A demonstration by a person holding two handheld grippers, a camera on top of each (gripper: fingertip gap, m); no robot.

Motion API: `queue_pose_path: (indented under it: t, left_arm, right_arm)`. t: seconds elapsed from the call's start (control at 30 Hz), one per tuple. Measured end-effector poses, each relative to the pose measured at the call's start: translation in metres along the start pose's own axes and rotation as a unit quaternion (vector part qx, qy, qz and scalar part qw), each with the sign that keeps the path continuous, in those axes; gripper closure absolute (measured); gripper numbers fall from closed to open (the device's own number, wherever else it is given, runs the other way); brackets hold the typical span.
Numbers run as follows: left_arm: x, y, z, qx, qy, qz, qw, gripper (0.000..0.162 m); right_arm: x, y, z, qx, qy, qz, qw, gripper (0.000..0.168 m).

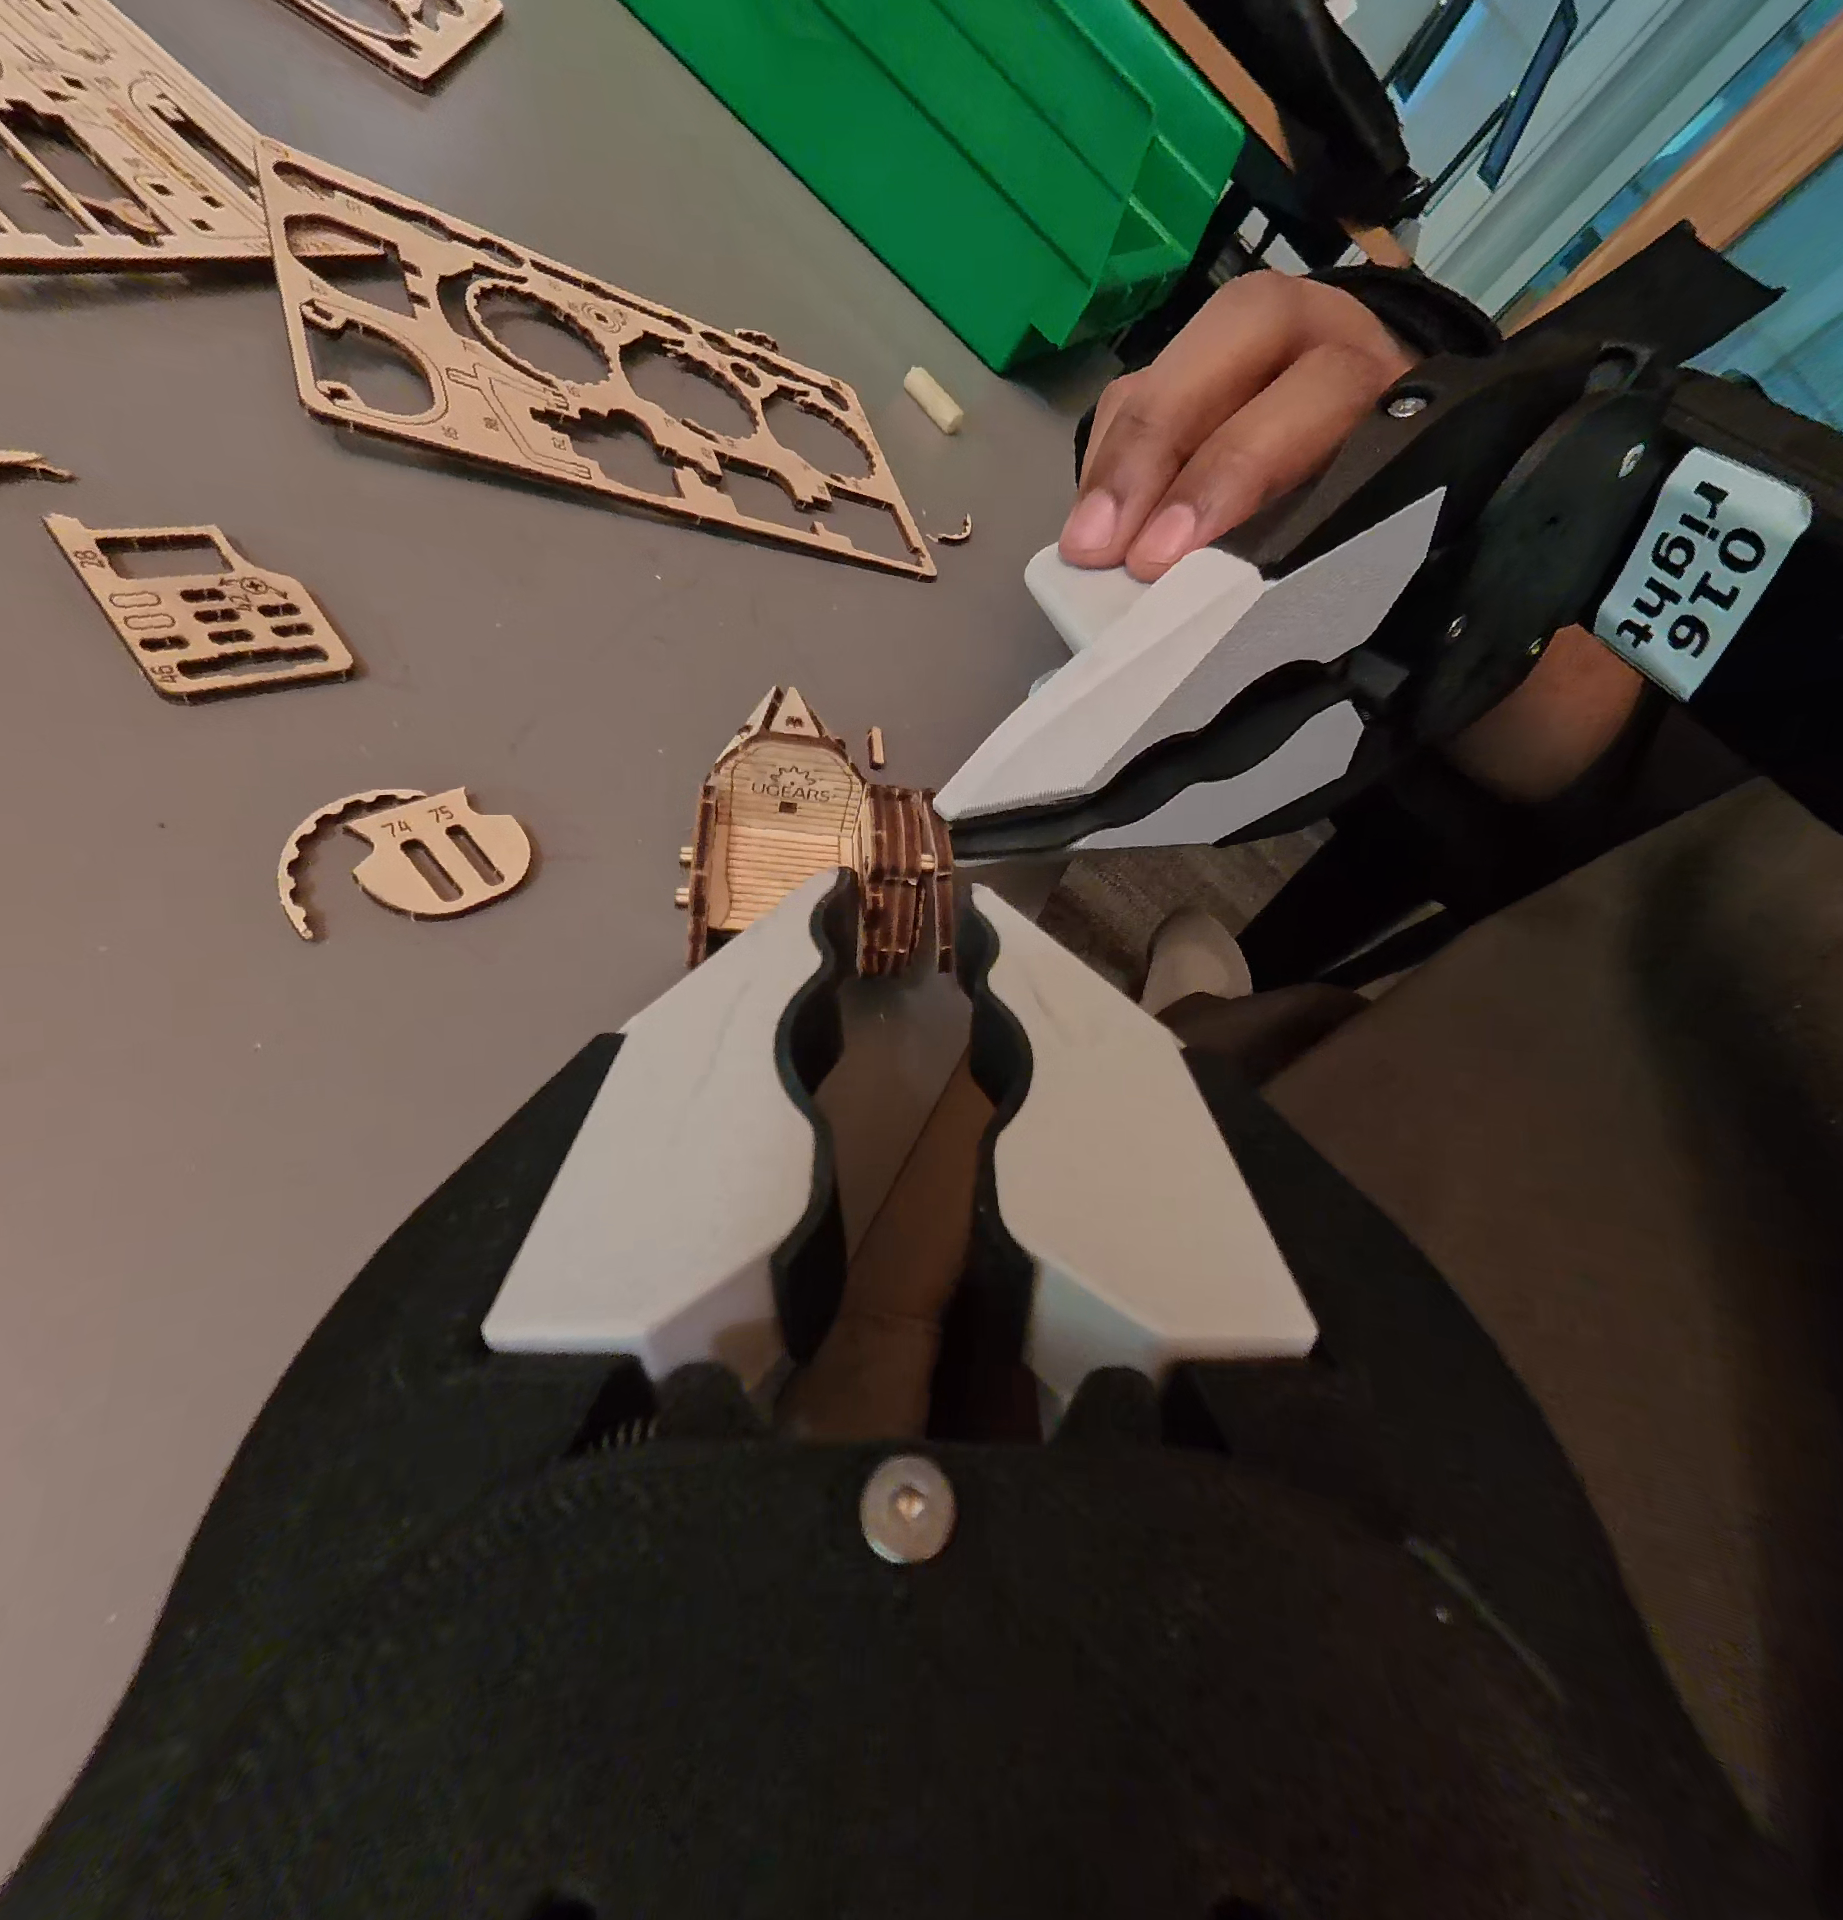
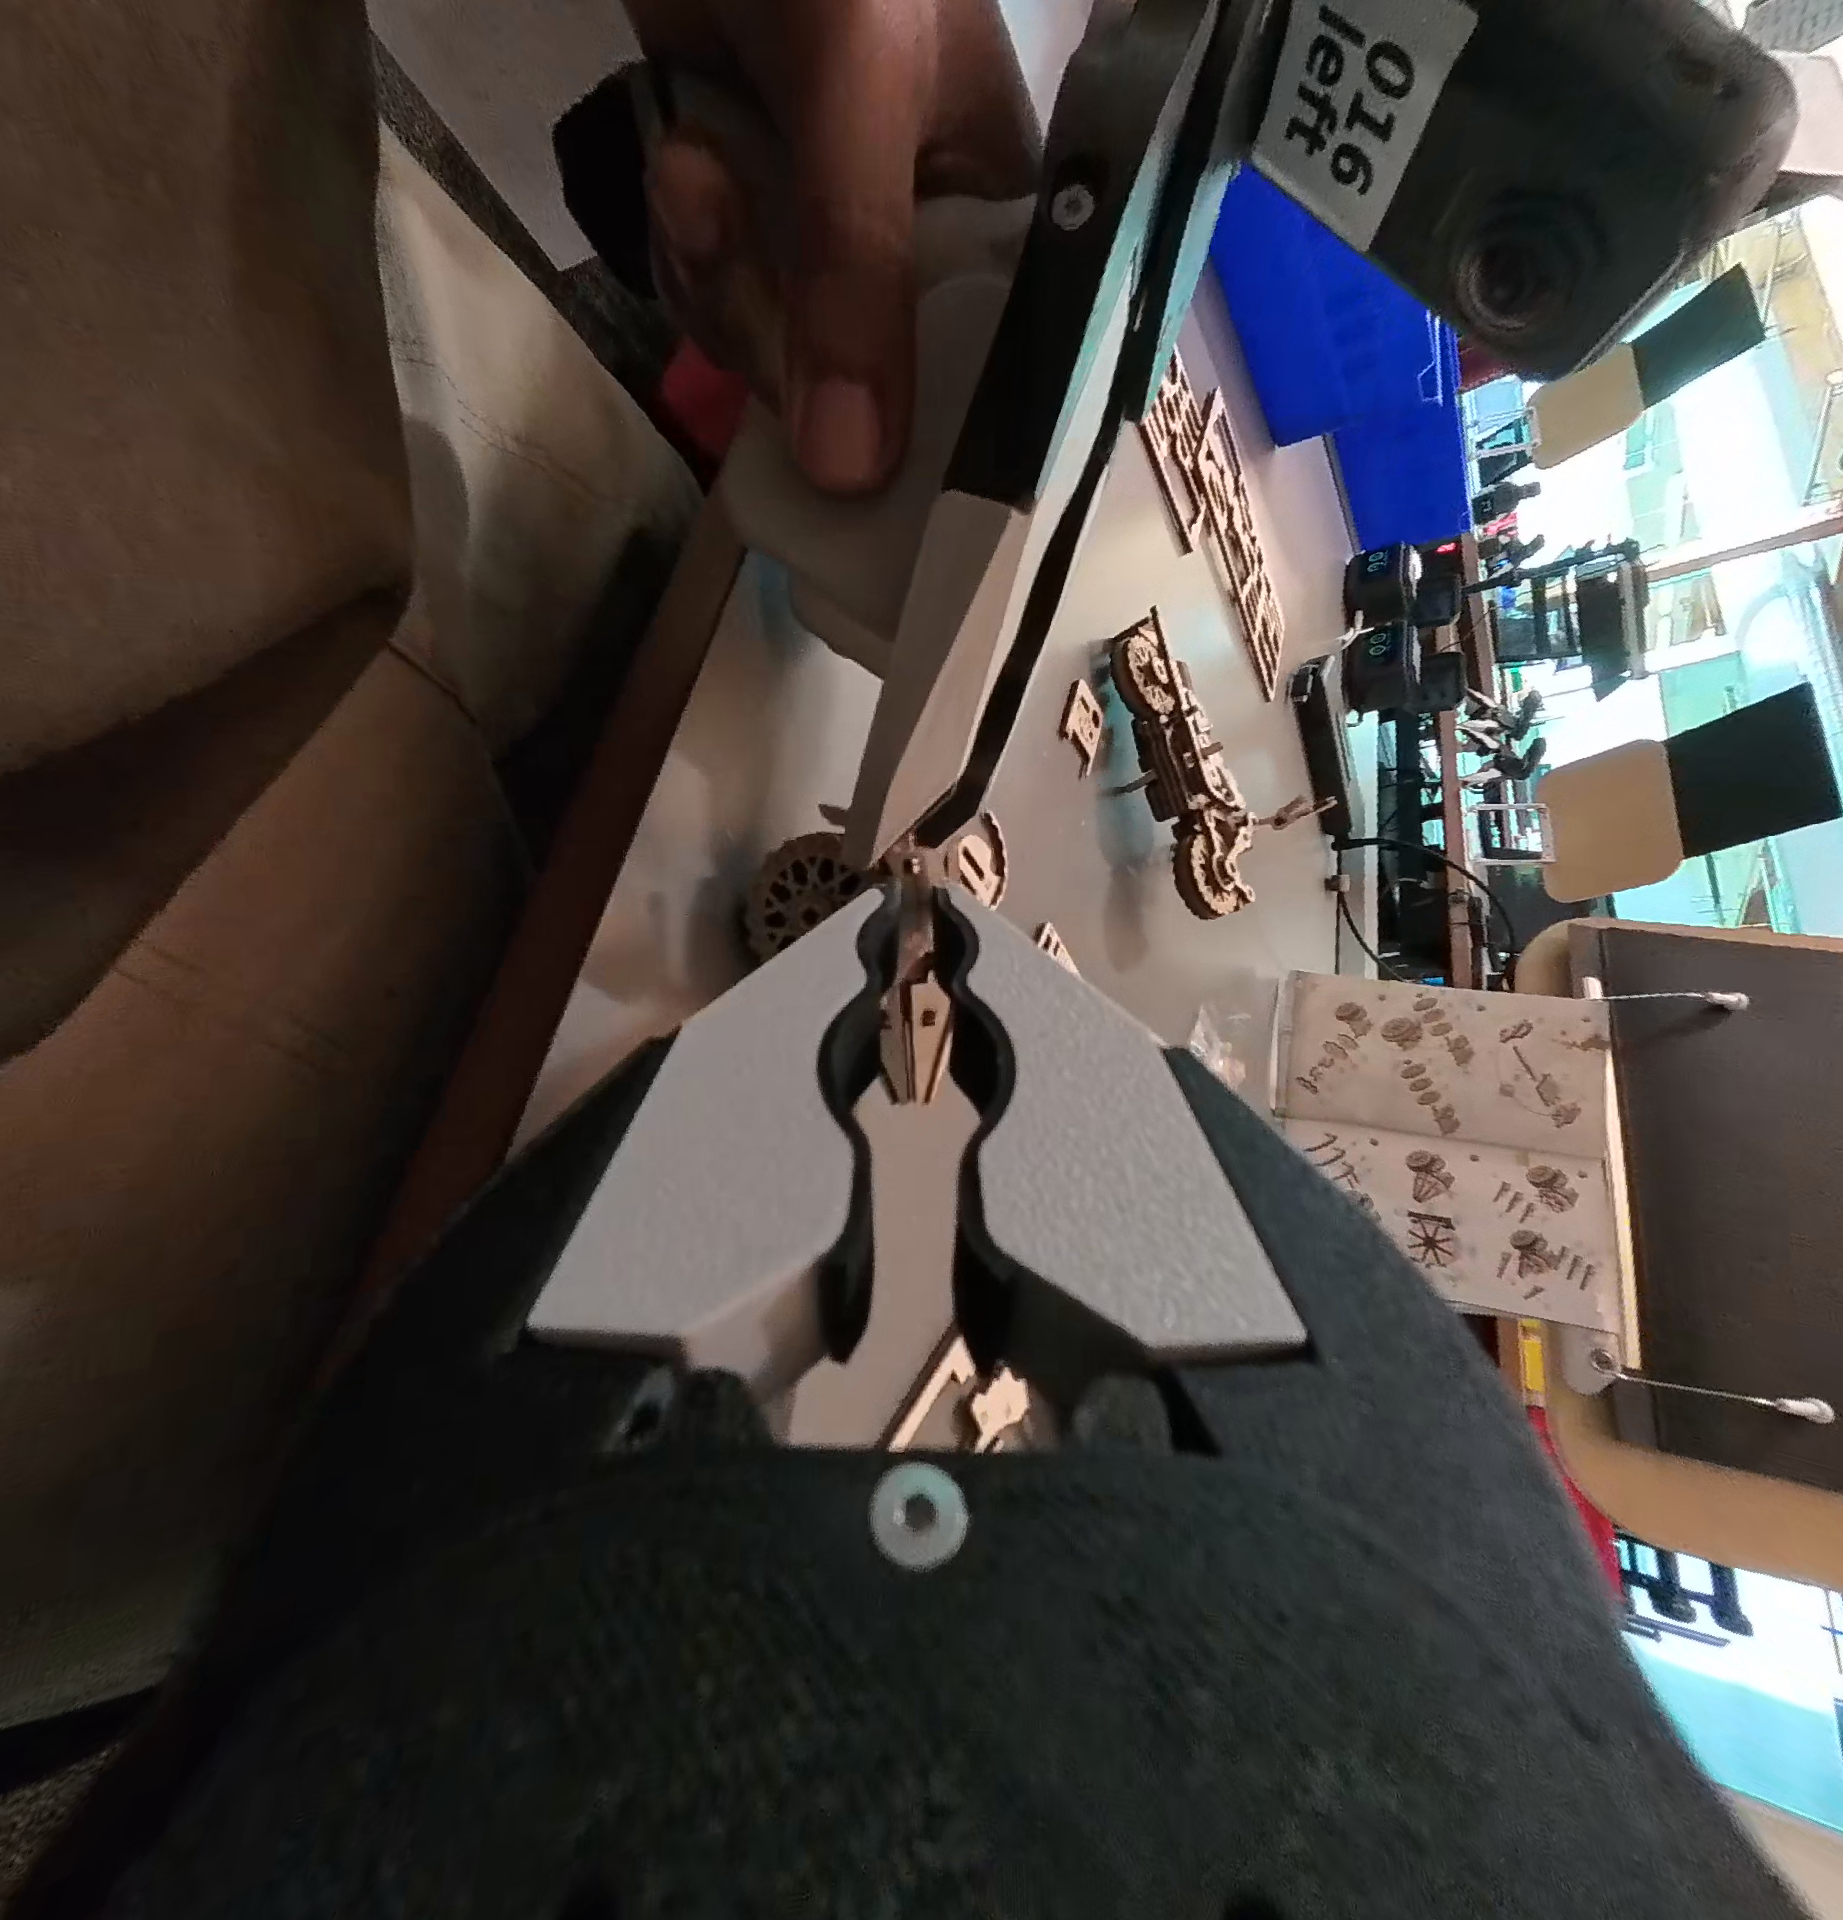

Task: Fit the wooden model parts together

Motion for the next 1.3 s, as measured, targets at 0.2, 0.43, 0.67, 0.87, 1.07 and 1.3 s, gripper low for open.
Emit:
queue_pose_path:
  t: [0.2, 0.43, 0.67, 0.87, 1.07, 1.3]
  left_arm:
    - [0.000, 0.001, 0.000, 0.001, 0.001, -0.003, 1.000, 0.148]
    - [0.001, 0.001, 0.000, 0.001, 0.008, -0.019, 1.000, 0.147]
    - [0.001, 0.001, 0.000, 0.002, 0.010, -0.023, 1.000, 0.148]
    - [0.002, 0.000, 0.001, 0.001, 0.008, -0.030, 1.000, 0.149]
    - [0.002, 0.001, 0.002, 0.006, 0.009, -0.034, 0.999, 0.150]
    - [0.002, 0.000, 0.002, 0.002, 0.005, -0.038, 0.999, 0.150]
  right_arm:
    - [0.000, 0.001, 0.000, -0.003, -0.003, 0.000, 1.000, 0.164]
    - [0.000, 0.001, -0.001, -0.015, 0.002, -0.007, 1.000, 0.164]
    - [0.001, 0.004, -0.003, -0.024, 0.003, -0.012, 1.000, 0.164]
    - [0.001, 0.005, -0.004, -0.026, 0.003, -0.021, 0.999, 0.164]
    - [0.003, 0.003, -0.003, -0.022, 0.001, -0.035, 0.999, 0.162]
    - [0.010, 0.001, 0.004, 0.010, -0.008, -0.104, 0.995, 0.157]
Point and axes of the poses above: each gripper's, where its closed fingertips meet, z back along the fingers, y out of its top, x = y × z across the jaws, the point moved 8 cm from there along z, back along the fingers, and after that the axes turned 15 degrees about x, right-handed, at the moved point
